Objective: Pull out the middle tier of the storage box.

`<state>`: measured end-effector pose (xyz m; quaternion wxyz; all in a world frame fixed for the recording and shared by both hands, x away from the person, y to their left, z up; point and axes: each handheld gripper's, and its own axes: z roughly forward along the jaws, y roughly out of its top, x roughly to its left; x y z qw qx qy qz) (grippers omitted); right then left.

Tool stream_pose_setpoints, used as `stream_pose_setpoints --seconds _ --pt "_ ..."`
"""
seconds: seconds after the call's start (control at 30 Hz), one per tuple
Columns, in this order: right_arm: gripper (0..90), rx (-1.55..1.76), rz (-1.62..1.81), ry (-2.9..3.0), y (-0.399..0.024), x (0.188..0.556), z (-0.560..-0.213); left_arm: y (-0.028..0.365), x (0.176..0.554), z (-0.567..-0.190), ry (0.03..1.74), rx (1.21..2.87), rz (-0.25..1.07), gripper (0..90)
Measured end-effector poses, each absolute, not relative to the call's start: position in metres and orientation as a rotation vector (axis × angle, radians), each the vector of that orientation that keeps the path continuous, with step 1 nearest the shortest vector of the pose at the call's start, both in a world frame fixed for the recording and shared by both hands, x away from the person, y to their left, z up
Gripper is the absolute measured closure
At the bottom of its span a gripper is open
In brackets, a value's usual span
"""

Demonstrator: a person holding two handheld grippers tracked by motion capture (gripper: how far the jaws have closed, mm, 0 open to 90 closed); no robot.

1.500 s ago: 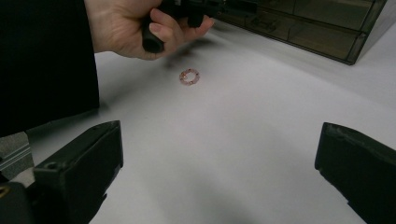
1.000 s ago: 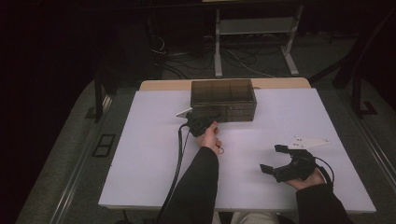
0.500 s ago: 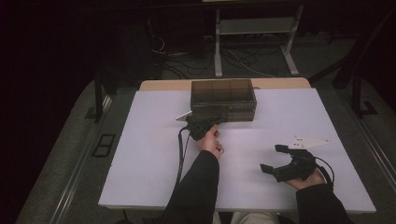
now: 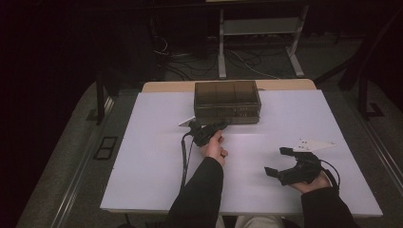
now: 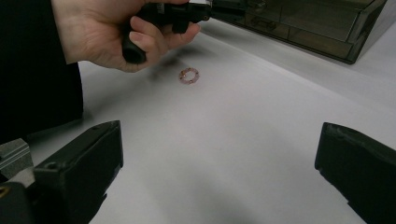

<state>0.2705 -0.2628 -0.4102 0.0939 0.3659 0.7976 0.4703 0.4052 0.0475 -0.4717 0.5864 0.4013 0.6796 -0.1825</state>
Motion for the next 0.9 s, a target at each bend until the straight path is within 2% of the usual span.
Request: stream_pose_setpoints --seconds 0.53,0.9 --pt "0.4 1.088 1.389 2.370 -0.2621 0.2704 -0.4105 0.0479 0.4000 -0.4710 1.587 0.940 -0.428 80.4" --pt "0.4 1.088 1.382 2.371 -0.2612 0.2704 -0.4111 0.0487 0.3980 -0.4697 1.592 0.983 -0.424 76.0"
